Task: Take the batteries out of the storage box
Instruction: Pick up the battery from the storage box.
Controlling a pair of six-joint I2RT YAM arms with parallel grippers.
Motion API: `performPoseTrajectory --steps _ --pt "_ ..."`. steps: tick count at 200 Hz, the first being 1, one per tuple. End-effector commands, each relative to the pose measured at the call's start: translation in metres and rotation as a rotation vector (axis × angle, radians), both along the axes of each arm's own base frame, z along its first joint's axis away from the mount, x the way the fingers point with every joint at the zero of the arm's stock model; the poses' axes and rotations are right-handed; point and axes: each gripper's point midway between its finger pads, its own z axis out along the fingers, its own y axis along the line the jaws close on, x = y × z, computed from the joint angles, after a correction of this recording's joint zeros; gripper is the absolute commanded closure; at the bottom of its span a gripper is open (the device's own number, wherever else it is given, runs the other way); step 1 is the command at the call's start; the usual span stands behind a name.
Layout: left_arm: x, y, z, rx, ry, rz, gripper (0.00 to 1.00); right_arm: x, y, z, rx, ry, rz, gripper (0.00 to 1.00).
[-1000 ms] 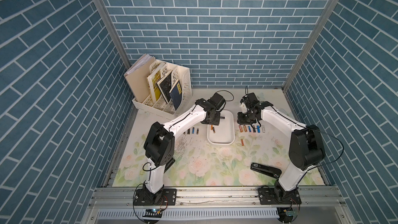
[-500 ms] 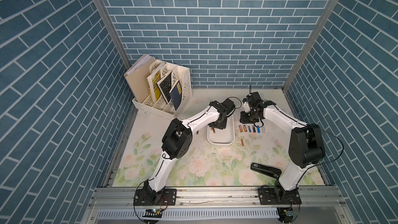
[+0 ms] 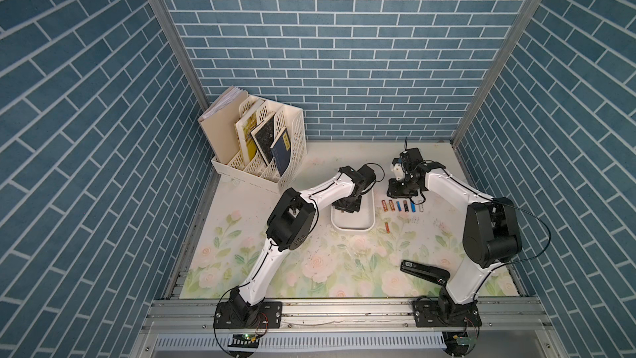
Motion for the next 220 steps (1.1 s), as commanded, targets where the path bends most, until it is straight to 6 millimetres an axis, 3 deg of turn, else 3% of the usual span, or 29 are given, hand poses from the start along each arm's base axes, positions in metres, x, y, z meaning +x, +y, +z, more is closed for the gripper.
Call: performPoseTrajectory --steps 1,62,111,166,220 --pt "-0.005 -0.001 -0.009 0.016 0.019 -0.007 0.73 -0.002 -0.001 0.007 0.008 -0.021 0.028 0.66" --pt "-0.005 0.001 -0.020 0.015 0.019 -0.004 0.75 -0.004 -0.003 0.008 0.009 -0.021 0.026 0.66" --pt "-0.002 -0.013 -0.020 -0.058 0.016 -0.022 0.78 -0.004 -0.003 0.008 0.008 -0.020 0.024 0.66" --pt "0.003 -0.007 -0.031 -0.049 0.023 -0.012 0.73 -0.007 -0.005 0.008 -0.001 -0.009 0.020 0.66" --pt "0.004 -0.011 -0.039 -0.069 0.047 -0.030 0.82 -0.008 -0.008 0.011 -0.013 -0.010 0.011 0.66"
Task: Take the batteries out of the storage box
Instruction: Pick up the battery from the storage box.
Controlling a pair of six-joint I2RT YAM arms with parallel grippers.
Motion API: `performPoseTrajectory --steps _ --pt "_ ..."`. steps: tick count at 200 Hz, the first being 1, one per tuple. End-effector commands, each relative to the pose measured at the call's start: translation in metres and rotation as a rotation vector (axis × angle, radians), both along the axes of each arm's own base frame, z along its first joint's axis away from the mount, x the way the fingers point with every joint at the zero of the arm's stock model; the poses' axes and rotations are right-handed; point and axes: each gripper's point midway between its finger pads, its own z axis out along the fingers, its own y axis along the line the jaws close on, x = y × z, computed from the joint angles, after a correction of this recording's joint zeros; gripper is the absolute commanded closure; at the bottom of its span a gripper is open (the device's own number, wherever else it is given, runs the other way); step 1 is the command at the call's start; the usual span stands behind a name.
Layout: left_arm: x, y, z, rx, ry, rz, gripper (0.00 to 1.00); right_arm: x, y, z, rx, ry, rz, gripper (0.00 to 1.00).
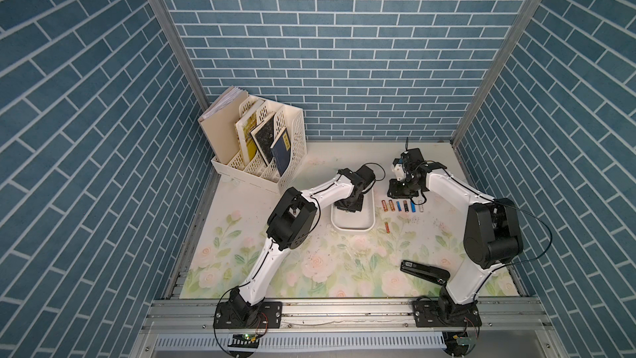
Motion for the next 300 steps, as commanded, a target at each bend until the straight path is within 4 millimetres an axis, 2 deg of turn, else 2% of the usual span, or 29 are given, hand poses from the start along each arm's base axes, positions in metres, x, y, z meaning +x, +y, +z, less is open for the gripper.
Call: performPoseTrajectory --steps 1,23,45,97,122,172,209,241,269,300 --pt "-0.008 0.008 -0.027 0.035 0.060 -0.014 0.82 -0.005 -0.006 0.010 -0.017 -0.014 0.015 0.66" --pt "-0.009 0.008 -0.025 0.034 0.064 -0.019 0.86 -0.006 -0.006 0.010 -0.016 -0.011 0.009 0.66" --pt "-0.008 0.006 -0.013 0.013 0.052 -0.021 0.87 -0.004 -0.004 0.014 -0.004 -0.018 0.003 0.66" --pt "-0.006 -0.009 0.034 -0.151 0.010 -0.012 0.87 0.000 0.000 0.026 0.023 -0.041 -0.004 0.67" --pt "-0.005 -0.007 0.058 -0.213 -0.018 0.002 0.87 -0.001 0.000 0.029 0.026 -0.046 -0.005 0.67" --pt "-0.010 0.015 0.093 -0.252 -0.066 0.032 0.87 -0.006 -0.002 0.031 0.028 -0.048 -0.017 0.67" --pt "-0.022 0.050 0.112 -0.247 -0.098 0.091 0.86 -0.007 0.002 0.032 0.037 -0.050 -0.018 0.67" --pt "-0.040 0.085 0.110 -0.234 -0.098 0.143 0.86 -0.009 0.003 0.031 0.035 -0.048 -0.016 0.67" --pt "-0.061 0.111 0.090 -0.201 -0.065 0.181 0.86 -0.010 0.002 0.030 0.031 -0.046 -0.017 0.67" --pt "-0.077 0.124 0.062 -0.184 -0.025 0.203 0.85 -0.012 0.001 0.027 0.027 -0.038 -0.018 0.67"
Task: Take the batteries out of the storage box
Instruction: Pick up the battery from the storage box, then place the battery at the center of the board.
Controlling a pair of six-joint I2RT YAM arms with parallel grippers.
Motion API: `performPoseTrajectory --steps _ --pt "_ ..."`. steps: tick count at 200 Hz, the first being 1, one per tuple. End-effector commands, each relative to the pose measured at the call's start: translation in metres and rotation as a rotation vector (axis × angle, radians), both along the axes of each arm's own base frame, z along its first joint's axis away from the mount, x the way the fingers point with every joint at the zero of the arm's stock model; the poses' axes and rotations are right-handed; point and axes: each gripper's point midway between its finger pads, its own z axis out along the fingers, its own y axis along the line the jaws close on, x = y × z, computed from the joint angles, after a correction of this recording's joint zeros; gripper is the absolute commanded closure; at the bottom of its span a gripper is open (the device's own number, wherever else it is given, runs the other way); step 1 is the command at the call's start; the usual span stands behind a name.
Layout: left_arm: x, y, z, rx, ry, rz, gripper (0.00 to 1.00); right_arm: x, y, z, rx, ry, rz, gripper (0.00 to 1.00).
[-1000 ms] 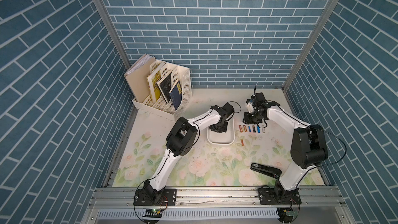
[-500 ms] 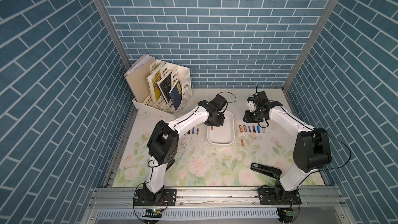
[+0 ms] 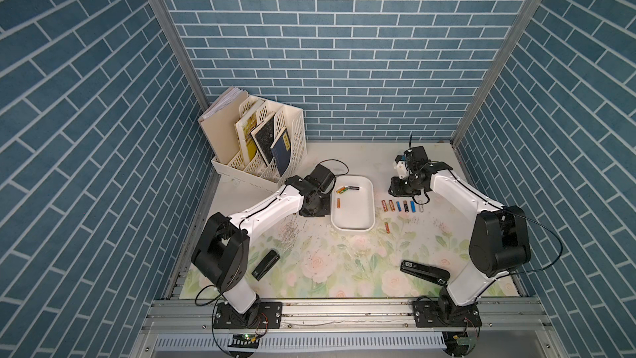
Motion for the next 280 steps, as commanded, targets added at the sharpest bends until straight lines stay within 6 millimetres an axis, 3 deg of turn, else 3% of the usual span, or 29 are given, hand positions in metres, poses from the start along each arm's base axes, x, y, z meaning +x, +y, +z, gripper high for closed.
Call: performPoseTrajectory --steps 1,58,119,189,246,280 --pt "-0.007 0.008 -0.018 0.010 0.018 0.025 0.85 -0.007 0.000 0.004 0.004 0.007 -0.014 0.67" --pt "-0.013 0.010 -0.066 0.046 0.091 0.025 0.85 -0.008 -0.002 0.003 -0.013 0.019 -0.007 0.66" --pt "-0.016 0.009 -0.090 0.067 0.143 0.010 0.85 -0.008 -0.003 -0.002 -0.025 0.032 -0.008 0.67" --pt "-0.022 0.015 -0.098 0.090 0.163 0.015 0.80 -0.005 -0.001 -0.002 -0.027 0.036 -0.007 0.66" --pt "-0.018 0.015 -0.086 0.092 0.143 0.016 0.73 -0.005 0.005 0.002 -0.018 0.028 0.003 0.67" --pt "-0.010 0.011 -0.065 0.073 0.100 0.019 0.71 -0.007 0.029 0.016 0.005 0.004 0.035 0.66"
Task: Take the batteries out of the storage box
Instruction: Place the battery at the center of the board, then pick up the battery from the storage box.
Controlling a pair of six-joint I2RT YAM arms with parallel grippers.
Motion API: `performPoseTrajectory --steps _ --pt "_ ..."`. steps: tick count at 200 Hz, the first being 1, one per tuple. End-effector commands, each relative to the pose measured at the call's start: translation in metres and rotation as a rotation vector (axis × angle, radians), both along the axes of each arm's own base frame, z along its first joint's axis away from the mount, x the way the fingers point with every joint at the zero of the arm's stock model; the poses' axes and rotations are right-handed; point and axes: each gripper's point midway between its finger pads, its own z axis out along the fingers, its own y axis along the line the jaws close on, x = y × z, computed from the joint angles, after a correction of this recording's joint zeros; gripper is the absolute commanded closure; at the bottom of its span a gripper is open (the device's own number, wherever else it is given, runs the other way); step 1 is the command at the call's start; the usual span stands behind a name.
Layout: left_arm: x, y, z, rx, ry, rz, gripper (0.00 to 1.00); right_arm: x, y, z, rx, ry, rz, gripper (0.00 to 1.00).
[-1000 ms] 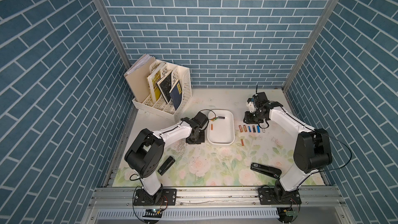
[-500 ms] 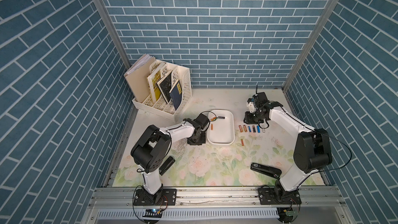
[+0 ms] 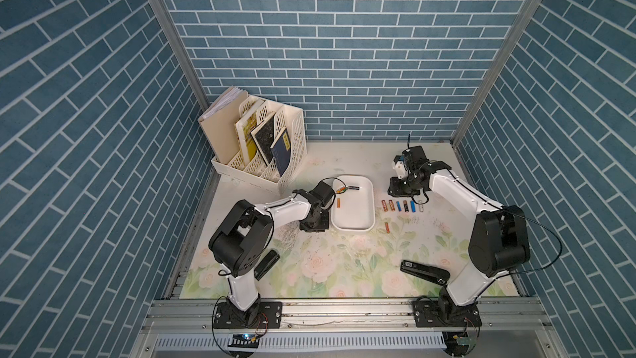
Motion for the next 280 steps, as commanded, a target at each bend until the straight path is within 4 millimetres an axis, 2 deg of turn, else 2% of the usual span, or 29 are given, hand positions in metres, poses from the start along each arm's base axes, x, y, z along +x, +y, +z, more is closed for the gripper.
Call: performPoseTrajectory --steps 1,24,52,85,134,202,246,280 --pt "0.004 0.005 0.018 0.019 -0.026 0.010 0.71 -0.004 0.019 0.012 0.015 0.002 0.009 0.66" --pt "0.009 0.004 0.032 0.011 -0.050 0.008 0.70 -0.007 0.052 0.021 0.051 -0.018 0.049 0.66" --pt "0.013 0.003 0.050 -0.007 -0.076 -0.003 0.69 -0.009 0.089 0.014 0.077 -0.011 0.090 0.66" --pt "0.020 0.020 0.070 0.006 -0.106 0.013 0.67 -0.008 0.125 -0.005 0.096 0.004 0.122 0.66" --pt "0.025 0.038 0.083 0.002 -0.128 0.036 0.66 -0.007 0.165 -0.037 0.101 0.025 0.151 0.66" --pt "0.019 0.044 0.078 -0.009 -0.119 0.041 0.66 -0.001 0.193 -0.066 0.067 0.022 0.155 0.66" --pt "0.018 0.046 0.079 -0.015 -0.119 0.042 0.66 0.000 0.195 -0.083 0.003 0.014 0.152 0.66" --pt "0.017 0.046 0.079 -0.017 -0.120 0.041 0.66 -0.003 0.189 -0.096 -0.069 0.008 0.154 0.66"
